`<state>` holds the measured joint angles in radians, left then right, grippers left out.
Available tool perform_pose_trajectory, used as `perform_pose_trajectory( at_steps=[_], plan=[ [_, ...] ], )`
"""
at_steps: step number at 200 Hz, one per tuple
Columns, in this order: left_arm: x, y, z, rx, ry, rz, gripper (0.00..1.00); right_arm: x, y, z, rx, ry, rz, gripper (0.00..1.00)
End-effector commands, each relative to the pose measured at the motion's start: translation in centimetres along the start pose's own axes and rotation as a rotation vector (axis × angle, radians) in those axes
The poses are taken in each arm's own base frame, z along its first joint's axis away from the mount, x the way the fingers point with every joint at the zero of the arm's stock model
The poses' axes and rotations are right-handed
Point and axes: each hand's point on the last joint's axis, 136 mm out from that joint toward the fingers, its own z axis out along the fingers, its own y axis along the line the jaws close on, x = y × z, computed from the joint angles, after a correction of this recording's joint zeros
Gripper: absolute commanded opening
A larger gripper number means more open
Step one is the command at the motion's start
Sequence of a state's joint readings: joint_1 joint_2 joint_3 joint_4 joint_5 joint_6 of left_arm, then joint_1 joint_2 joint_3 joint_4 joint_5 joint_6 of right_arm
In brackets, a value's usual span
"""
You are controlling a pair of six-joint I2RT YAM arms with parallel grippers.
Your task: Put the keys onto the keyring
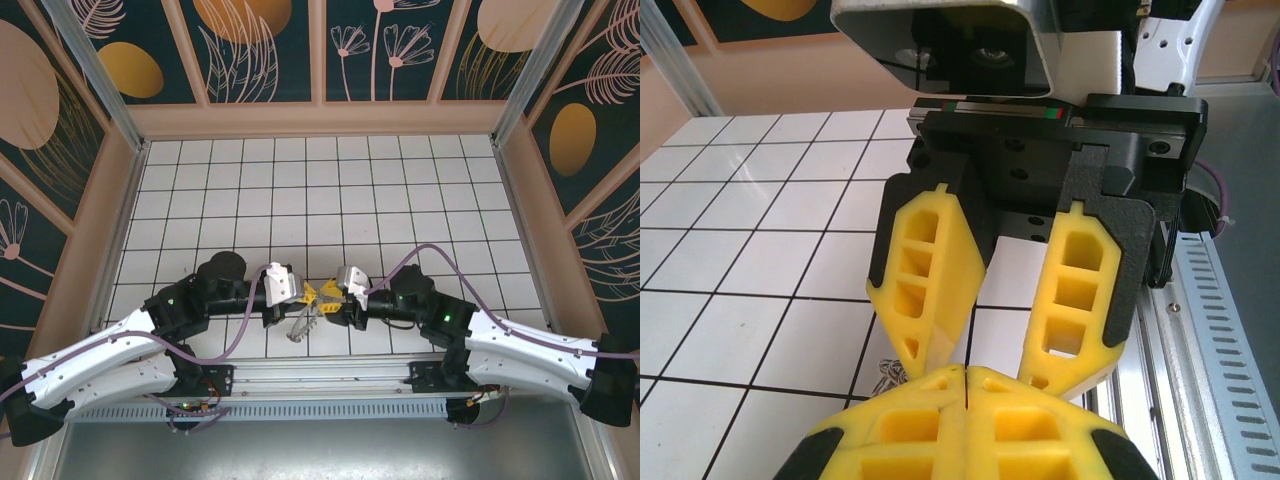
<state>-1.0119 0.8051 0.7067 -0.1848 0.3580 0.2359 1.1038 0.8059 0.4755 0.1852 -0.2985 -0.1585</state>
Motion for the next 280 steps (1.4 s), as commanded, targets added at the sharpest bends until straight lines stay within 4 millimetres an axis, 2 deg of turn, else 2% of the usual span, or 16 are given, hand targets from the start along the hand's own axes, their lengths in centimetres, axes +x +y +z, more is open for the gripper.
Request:
perform_pose_trajectory(
  at_steps=[1,166,231,264,280],
  plan=[
    [-1.5,0.3,-0.3,-0.019,-0.055,0.043,0.00,-0.2,0.8,-0.1,-0.030,-0.015,-0.004,0.35],
    [-0.8,1.0,0.2,-0.057,-0.052,0.043,0.00,0.9,2.3,-0.2,-0.066,-0.016,0.057,0.34],
    [-0.4,1.2,0.2,-0.067,-0.039,0.049,0.00,0.5,3.2,-0.8,-0.082,-0.062,0.090,0.33],
    [-0.2,1.1,0.3,-0.061,-0.033,0.044,0.00,-0.6,2.1,-1.8,-0.004,-0.102,0.088,0.33],
    [-0.1,1.0,0.3,-0.055,-0.030,0.041,0.00,-0.8,0.8,-2.3,0.072,-0.107,0.091,0.39]
  ],
)
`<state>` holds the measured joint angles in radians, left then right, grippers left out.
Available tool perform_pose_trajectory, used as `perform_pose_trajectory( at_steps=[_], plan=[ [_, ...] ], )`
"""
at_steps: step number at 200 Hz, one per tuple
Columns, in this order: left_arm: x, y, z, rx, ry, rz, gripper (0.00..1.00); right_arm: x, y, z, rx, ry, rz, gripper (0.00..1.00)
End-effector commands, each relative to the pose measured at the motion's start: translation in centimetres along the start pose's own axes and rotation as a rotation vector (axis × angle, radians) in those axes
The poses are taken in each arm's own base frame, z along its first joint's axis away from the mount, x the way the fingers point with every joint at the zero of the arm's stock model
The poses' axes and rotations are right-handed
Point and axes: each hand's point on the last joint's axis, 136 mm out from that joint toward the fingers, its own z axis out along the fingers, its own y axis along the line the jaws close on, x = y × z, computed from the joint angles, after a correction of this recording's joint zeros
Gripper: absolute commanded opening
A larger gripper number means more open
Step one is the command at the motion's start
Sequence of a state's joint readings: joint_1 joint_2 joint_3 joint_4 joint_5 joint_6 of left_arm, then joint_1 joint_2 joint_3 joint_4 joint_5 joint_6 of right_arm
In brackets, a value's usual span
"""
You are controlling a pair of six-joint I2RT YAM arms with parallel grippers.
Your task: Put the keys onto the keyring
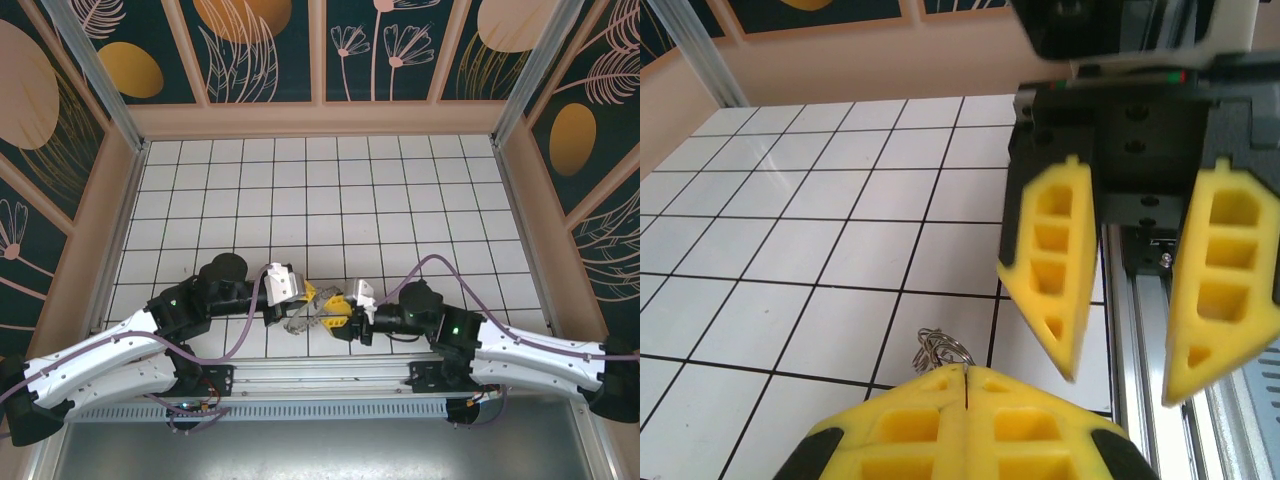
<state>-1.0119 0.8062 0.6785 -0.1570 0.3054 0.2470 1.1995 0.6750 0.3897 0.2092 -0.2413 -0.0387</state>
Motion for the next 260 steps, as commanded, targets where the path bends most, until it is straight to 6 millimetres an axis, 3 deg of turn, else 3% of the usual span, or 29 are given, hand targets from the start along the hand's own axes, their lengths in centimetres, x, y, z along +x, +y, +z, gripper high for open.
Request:
perform_pose_trajectory(
  at_steps=[1,55,87,148,209,260],
  plan=[
    [-1.0,0.1,0.0,-0.004,-0.044,0.029,0.00,-1.2,-1.7,-0.8,0.110,-0.049,0.002,0.39],
    [-0.8,-1.2,0.0,0.075,-0.022,0.024,0.00,-0.1,-3.4,-0.8,0.198,0.029,-0.015,0.66],
    [-1.1,-1.8,-0.4,0.114,-0.020,0.029,0.00,1.0,-4.7,-0.4,0.267,0.087,-0.013,0.68],
    [-0.5,-2.9,-0.6,0.173,0.015,0.028,0.00,1.5,-4.0,0.4,0.207,0.100,-0.035,0.70],
    [-1.0,-3.3,-0.9,0.194,-0.008,0.035,0.00,2.7,-2.5,2.4,0.089,0.150,-0.072,0.65],
    [-1.1,-3.4,-1.0,0.200,-0.009,0.041,0.00,1.8,-1.9,2.5,0.053,0.101,-0.107,0.44]
  ],
)
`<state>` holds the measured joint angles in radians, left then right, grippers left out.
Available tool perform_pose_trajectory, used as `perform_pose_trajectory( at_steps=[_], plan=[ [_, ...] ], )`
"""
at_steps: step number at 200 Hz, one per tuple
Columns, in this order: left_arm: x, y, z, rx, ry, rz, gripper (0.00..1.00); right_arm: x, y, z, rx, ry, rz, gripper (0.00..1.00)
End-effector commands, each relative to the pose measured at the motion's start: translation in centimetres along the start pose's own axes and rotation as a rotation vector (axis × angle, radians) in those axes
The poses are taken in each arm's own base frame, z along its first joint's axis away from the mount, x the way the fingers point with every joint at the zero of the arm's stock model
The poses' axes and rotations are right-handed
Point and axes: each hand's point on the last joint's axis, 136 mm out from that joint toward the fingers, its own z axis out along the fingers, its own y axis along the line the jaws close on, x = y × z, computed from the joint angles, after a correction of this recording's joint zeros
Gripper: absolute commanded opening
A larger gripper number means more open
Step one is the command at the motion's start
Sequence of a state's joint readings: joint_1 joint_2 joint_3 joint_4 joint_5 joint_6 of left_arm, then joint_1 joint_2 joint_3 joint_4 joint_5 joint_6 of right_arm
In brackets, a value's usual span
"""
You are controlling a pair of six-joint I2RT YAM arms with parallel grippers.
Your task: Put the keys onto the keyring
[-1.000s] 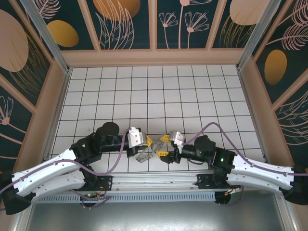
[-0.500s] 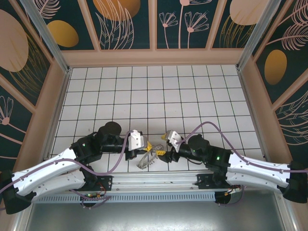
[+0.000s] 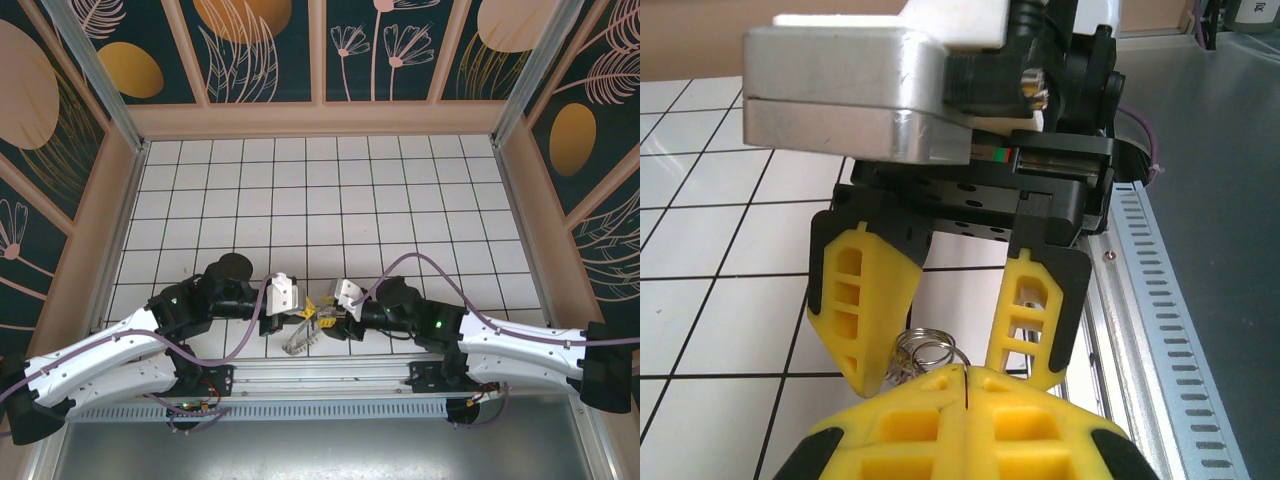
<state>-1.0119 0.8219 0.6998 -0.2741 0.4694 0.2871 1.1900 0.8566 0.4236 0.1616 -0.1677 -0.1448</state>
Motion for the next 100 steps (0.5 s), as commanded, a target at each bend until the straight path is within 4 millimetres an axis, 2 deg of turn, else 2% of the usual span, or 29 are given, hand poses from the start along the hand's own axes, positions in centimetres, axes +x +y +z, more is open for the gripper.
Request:
perform_pose_trajectory(
  at_steps=[1,78,100],
  plan=[
    [-2.4,-0.3,-0.9,0.014,-0.062,0.051,0.00,-2.6,0.3,-0.3,-0.024,-0.093,-0.044,0.44],
    [-3.0,0.0,-1.0,-0.003,-0.076,0.057,0.00,-1.6,0.6,0.4,-0.045,-0.058,-0.046,0.36],
    [-3.0,0.2,-1.0,-0.012,-0.076,0.059,0.00,-1.3,0.4,0.4,-0.033,-0.045,-0.049,0.30]
  ],
)
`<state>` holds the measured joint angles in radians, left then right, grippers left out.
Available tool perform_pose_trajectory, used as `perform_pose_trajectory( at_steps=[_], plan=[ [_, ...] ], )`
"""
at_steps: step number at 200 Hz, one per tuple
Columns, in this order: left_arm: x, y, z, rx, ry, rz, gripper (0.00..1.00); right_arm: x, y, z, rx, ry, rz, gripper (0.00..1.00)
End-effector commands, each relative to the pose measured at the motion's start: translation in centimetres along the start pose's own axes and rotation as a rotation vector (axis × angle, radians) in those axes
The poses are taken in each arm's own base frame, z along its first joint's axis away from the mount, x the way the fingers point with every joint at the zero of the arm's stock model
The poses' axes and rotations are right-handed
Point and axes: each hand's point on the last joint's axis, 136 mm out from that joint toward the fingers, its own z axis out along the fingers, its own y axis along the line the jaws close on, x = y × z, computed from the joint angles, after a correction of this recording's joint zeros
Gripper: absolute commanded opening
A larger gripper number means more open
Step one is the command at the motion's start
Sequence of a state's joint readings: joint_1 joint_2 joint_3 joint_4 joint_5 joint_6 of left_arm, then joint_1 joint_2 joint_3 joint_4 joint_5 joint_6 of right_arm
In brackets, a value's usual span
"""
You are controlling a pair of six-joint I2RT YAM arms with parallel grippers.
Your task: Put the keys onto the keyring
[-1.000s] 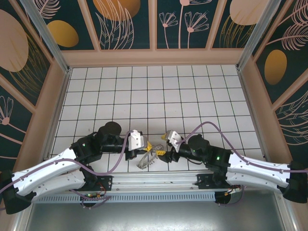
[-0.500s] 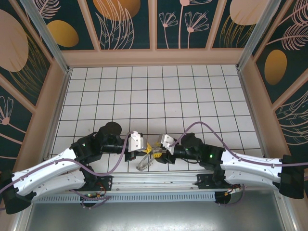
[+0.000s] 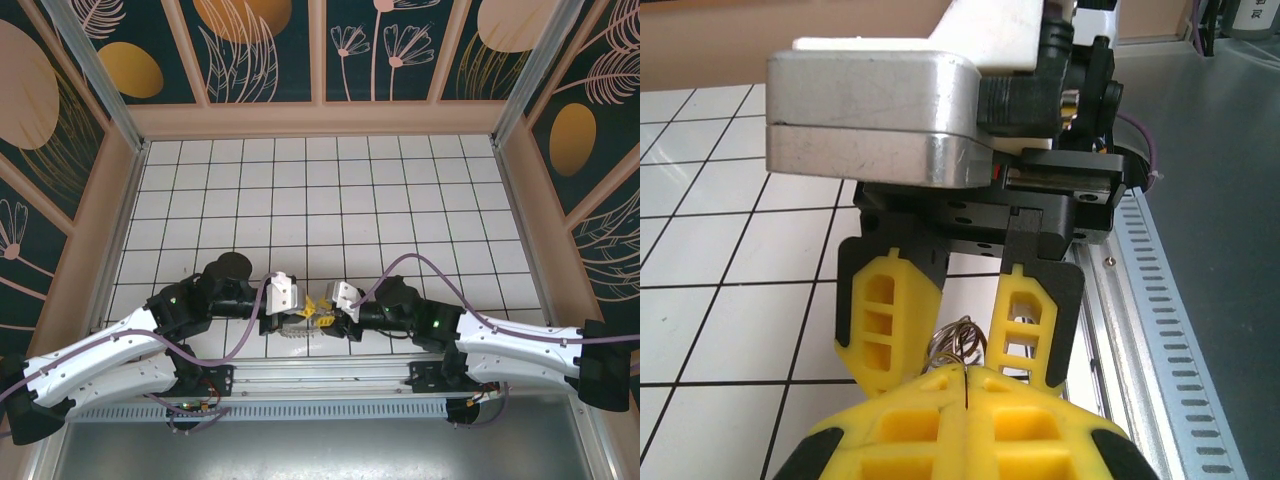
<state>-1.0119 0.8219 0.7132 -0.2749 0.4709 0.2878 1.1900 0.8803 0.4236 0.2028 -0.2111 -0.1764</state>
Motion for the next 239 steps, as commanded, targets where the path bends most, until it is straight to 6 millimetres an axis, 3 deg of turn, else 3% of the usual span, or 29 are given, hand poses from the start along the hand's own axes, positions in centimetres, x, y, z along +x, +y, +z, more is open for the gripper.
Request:
perform_pose_trajectory(
  at_steps=[1,25,45,120,162,239],
  plan=[
    [-2.5,0.2,-0.8,-0.011,-0.064,0.051,0.00,-1.0,-0.3,0.0,0.010,-0.026,-0.015,0.30],
    [-2.3,0.6,-0.8,-0.037,-0.061,0.052,0.00,-0.9,-1.3,0.0,0.067,-0.016,-0.008,0.19],
    [-2.2,1.1,-0.9,-0.071,-0.058,0.052,0.00,-0.8,-3.4,-0.1,0.181,0.010,0.025,0.00],
    [-0.8,2.6,-0.5,-0.154,-0.012,0.030,0.00,-2.4,-7.8,-1.3,0.436,-0.092,0.143,0.00],
    [-0.5,2.9,-0.5,-0.173,-0.014,0.019,0.00,-4.3,-7.9,-1.8,0.484,-0.194,0.136,0.00],
    [0.7,3.5,-0.4,-0.216,0.006,-0.026,0.19,-5.9,-7.8,-2.6,0.544,-0.278,0.101,0.00]
  ],
)
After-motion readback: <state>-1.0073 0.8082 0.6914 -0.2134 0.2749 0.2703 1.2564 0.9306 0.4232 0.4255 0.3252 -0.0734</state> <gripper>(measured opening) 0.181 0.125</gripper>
